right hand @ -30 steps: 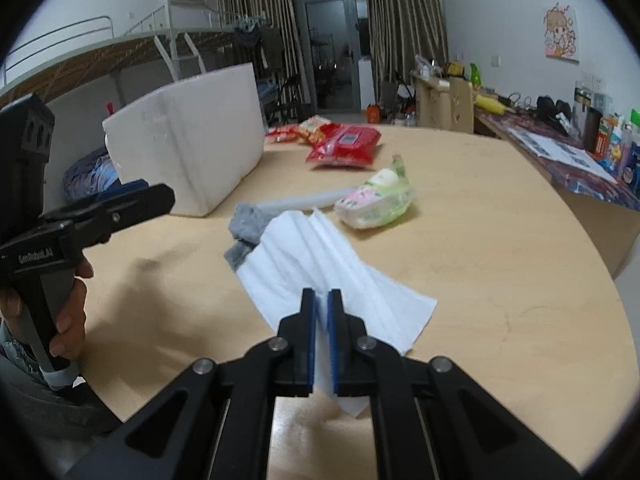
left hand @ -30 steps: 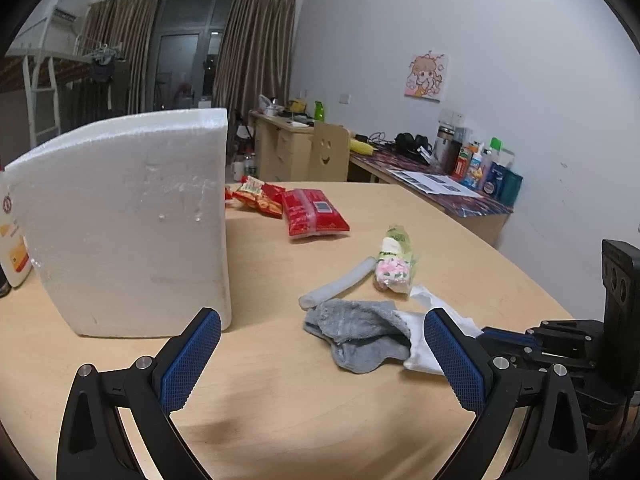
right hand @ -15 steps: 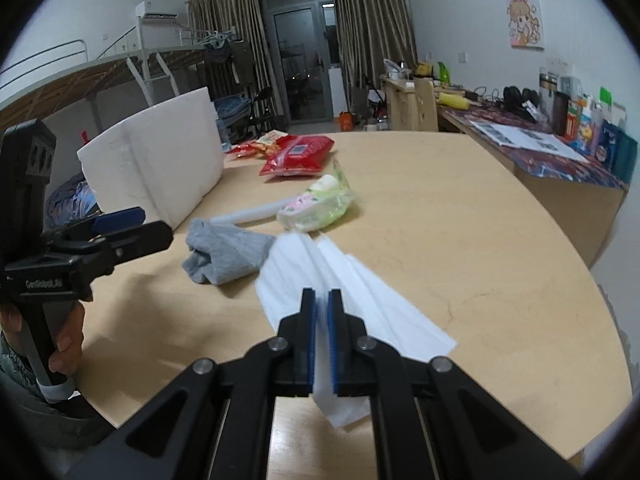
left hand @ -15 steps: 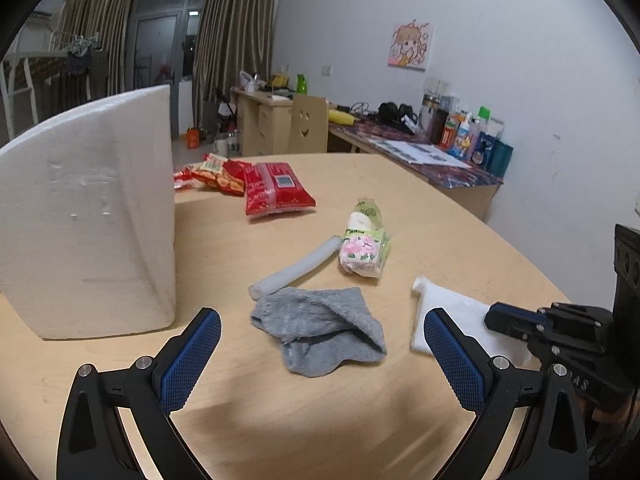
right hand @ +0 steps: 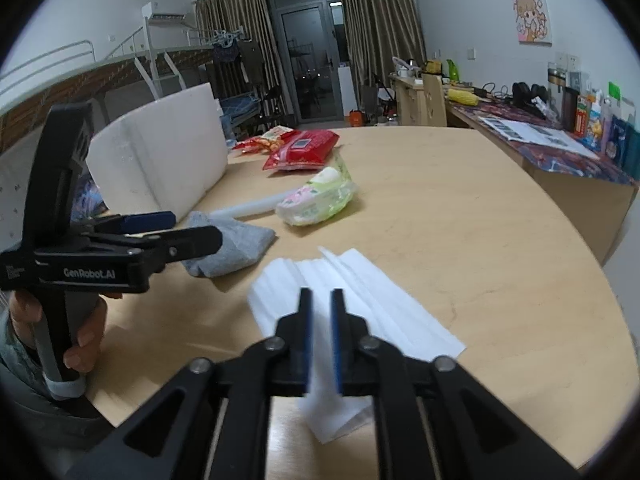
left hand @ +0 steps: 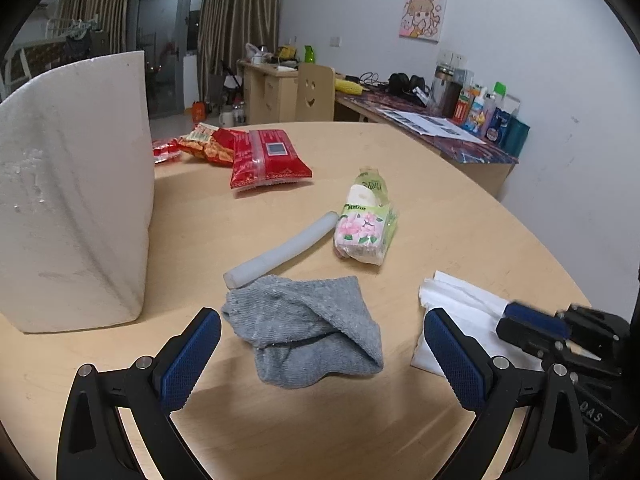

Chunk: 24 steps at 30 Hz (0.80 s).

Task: Organize soft objects
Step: 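Close the left tool on the grey sock and lift it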

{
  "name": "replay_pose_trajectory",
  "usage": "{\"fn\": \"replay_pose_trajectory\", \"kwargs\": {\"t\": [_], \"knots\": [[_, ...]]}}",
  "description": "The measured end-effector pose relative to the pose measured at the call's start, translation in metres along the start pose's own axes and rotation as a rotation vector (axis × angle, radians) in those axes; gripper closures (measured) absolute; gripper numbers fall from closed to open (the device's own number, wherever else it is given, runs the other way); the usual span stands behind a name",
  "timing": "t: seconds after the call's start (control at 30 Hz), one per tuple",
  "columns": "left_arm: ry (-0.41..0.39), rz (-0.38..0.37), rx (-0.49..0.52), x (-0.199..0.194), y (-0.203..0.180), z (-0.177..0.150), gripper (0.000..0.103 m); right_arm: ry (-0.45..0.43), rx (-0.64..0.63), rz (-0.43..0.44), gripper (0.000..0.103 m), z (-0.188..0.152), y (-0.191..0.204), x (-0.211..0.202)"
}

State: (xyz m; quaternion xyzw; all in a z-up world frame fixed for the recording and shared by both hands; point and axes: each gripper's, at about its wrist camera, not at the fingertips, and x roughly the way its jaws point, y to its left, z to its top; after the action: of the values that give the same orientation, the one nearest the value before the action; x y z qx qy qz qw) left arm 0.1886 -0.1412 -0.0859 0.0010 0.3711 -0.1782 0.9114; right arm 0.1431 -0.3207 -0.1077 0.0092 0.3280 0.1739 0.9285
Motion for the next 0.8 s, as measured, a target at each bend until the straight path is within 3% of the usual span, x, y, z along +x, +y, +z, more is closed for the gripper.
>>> {"fn": "replay_pose_trajectory", "kwargs": {"t": [0.03, 0.07, 0.13, 0.4, 0.57, 0.73, 0.8], "knots": [[0.003, 0.003, -0.001, 0.001, -0.001, 0.000, 0.001, -0.002, -0.004, -0.016, 0.056, 0.000, -0.001, 0.000], [0.010, 0.004, -0.002, 0.003, -0.001, 0.000, 0.001, -0.003, -0.006, -0.019, 0.040, -0.001, -0.002, 0.000], [0.017, 0.005, -0.004, 0.005, -0.002, 0.000, 0.001, -0.019, -0.013, -0.015, 0.035, -0.002, -0.002, -0.001], [0.054, 0.045, -0.017, 0.017, -0.003, 0.000, 0.004, -0.007, -0.025, 0.007, 0.035, -0.002, -0.004, 0.004], [0.100, 0.085, -0.003, 0.029, -0.006, 0.000, 0.031, 0.005, -0.021, 0.004, 0.035, -0.004, -0.007, 0.006], [0.109, 0.091, -0.016, 0.033, -0.002, -0.001, 0.077, 0.014, -0.021, 0.006, 0.035, -0.005, -0.008, 0.008], [0.106, 0.075, -0.018, 0.032, -0.003, -0.001, 0.083, 0.018, -0.019, 0.002, 0.035, -0.006, -0.009, 0.009]]}}
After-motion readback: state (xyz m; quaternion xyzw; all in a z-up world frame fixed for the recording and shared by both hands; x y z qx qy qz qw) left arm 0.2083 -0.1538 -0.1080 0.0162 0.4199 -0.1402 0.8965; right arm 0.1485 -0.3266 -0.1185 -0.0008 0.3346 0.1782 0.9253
